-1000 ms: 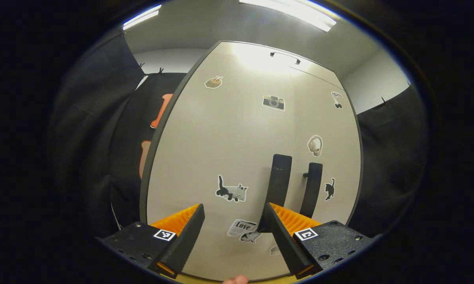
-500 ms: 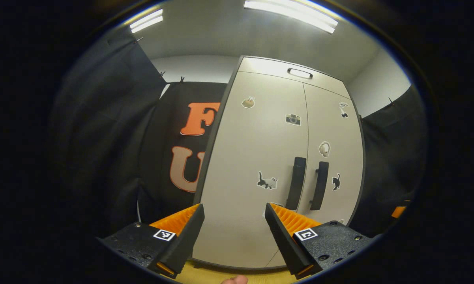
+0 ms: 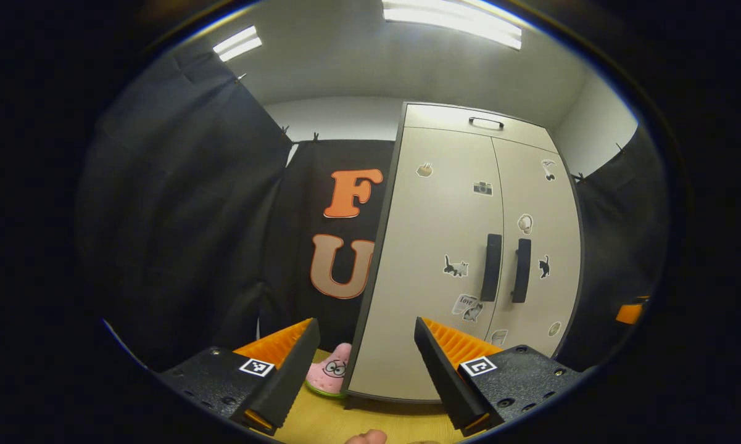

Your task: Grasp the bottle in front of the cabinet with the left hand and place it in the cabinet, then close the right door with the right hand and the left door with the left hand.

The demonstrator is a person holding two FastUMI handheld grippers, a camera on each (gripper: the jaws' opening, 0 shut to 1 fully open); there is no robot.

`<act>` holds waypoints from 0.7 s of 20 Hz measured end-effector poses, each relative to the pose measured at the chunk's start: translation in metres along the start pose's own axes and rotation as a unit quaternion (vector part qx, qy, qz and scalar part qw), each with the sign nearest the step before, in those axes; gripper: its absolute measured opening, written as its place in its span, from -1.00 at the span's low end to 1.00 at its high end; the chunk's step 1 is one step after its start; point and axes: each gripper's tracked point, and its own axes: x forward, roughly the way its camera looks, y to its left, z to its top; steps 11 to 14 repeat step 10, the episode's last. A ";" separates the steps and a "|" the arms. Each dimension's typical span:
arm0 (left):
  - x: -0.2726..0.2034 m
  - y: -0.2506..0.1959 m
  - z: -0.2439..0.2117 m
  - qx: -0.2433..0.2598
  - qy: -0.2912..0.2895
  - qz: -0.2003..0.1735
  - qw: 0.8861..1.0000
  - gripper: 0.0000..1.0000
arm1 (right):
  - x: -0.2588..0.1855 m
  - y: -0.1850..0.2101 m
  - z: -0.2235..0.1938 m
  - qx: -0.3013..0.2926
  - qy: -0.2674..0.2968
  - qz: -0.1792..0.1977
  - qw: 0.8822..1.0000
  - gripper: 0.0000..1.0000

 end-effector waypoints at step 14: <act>-0.035 -0.030 -0.025 -0.003 0.054 -0.049 0.997 0.89 | -0.020 0.019 -0.014 -0.007 0.014 0.022 1.000 0.77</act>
